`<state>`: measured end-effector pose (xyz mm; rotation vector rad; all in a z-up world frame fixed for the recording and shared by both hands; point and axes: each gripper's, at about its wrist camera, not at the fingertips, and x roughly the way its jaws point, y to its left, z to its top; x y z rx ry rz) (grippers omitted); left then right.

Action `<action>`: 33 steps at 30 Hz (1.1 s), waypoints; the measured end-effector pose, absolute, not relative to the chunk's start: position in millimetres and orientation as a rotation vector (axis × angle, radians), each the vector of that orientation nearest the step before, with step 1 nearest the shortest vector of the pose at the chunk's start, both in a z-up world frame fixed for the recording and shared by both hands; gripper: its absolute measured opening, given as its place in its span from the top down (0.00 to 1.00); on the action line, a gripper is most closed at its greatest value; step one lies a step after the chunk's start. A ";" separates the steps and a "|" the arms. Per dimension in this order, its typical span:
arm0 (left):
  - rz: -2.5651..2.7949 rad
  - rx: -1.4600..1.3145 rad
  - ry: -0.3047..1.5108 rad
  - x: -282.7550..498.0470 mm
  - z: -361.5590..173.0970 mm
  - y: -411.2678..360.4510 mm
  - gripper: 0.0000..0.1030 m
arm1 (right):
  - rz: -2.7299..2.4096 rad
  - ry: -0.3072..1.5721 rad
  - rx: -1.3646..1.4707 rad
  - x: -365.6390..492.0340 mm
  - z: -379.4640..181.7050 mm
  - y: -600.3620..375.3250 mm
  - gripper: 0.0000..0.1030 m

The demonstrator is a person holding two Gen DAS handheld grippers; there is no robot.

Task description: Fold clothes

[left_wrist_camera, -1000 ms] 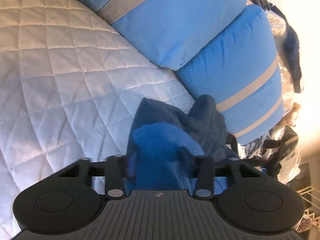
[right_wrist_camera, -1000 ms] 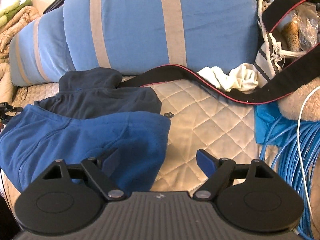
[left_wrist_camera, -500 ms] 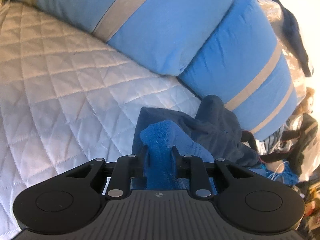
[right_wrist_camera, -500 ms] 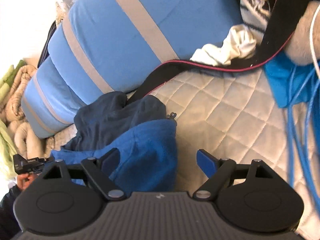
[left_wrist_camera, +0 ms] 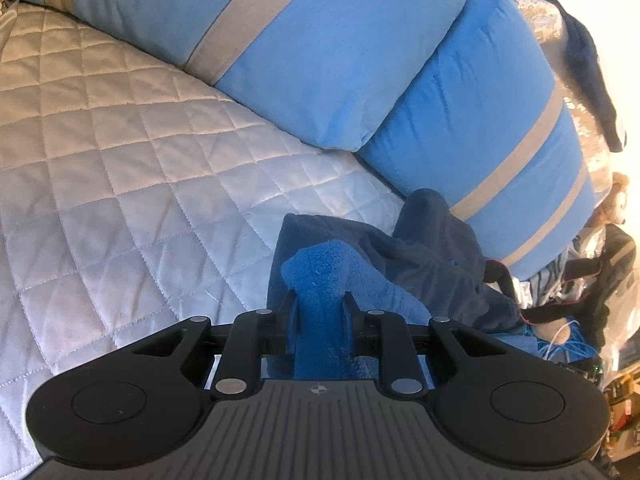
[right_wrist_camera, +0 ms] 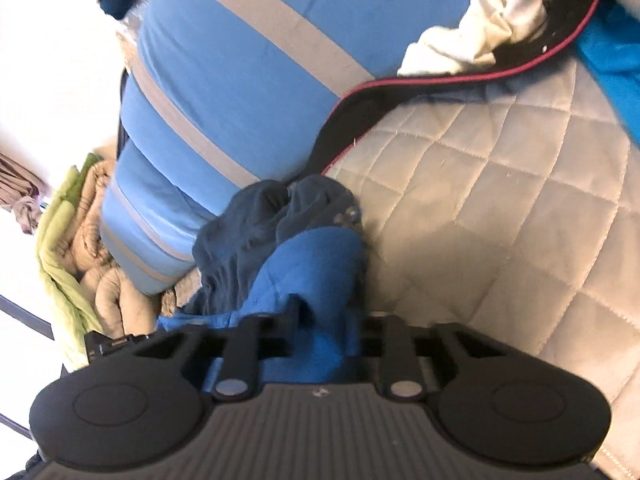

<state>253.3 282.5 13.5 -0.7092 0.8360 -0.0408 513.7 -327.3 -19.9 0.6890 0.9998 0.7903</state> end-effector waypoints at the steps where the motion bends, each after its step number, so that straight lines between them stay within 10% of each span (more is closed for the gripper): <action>1: -0.047 -0.704 0.823 251.2 15.9 281.9 0.82 | 0.789 0.984 0.692 511.8 -17.1 -329.9 0.91; 15: -0.144 -0.568 0.640 229.2 91.9 266.2 0.83 | 0.752 0.781 0.456 484.9 72.1 -326.0 0.93; 33: -0.016 -0.564 0.616 325.4 63.4 291.3 0.84 | 0.653 0.736 0.333 566.4 83.2 -273.7 0.93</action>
